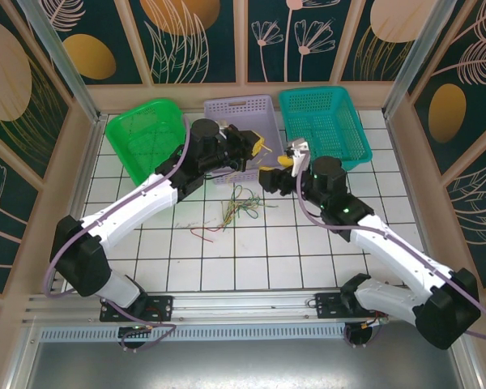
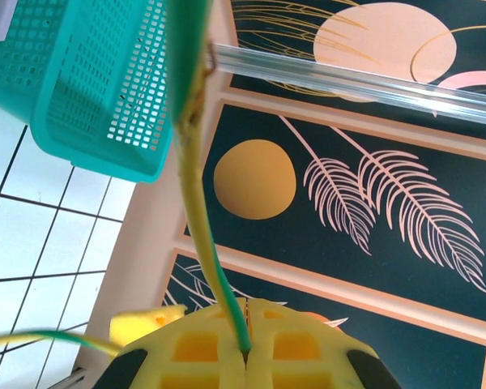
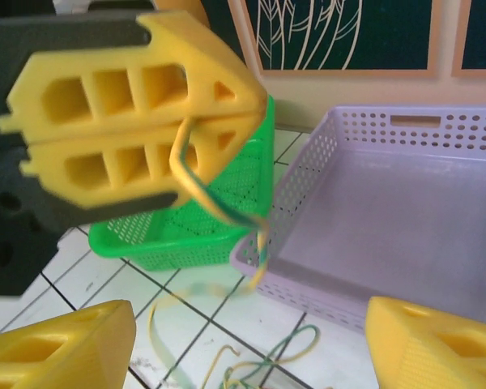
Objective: Untangle the cables
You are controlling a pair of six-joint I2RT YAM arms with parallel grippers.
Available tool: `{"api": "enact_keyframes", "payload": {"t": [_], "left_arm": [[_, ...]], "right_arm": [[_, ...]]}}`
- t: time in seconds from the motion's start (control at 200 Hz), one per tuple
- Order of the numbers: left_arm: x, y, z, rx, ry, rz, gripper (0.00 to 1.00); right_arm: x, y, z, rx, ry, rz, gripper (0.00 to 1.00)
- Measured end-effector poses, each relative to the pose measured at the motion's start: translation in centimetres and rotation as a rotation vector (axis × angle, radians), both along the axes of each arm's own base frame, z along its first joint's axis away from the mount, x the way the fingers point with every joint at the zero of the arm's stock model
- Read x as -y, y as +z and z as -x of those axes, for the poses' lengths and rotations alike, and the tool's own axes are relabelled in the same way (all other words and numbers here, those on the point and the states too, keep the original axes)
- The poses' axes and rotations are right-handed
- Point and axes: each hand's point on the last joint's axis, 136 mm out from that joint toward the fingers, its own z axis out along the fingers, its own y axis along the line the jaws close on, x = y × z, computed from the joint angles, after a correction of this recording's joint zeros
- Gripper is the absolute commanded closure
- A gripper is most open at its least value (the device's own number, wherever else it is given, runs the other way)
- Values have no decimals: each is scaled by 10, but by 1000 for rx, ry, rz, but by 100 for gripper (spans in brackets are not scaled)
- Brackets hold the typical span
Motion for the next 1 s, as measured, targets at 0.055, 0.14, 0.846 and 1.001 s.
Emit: {"api": "enact_keyframes", "payload": {"t": [0.055, 0.14, 0.846, 1.001], "left_arm": [[1, -1, 0, -5, -3, 1, 100], [1, -1, 1, -7, -8, 2, 100], [-20, 31, -24, 67, 22, -24, 100], [-20, 28, -35, 122, -31, -132, 100]], "right_arm": [[-4, -2, -6, -4, -6, -14, 28], [-10, -10, -15, -19, -13, -26, 35], [-10, -4, -3, -39, 13, -6, 100], [-19, -7, 12, -73, 92, 70, 100]]}}
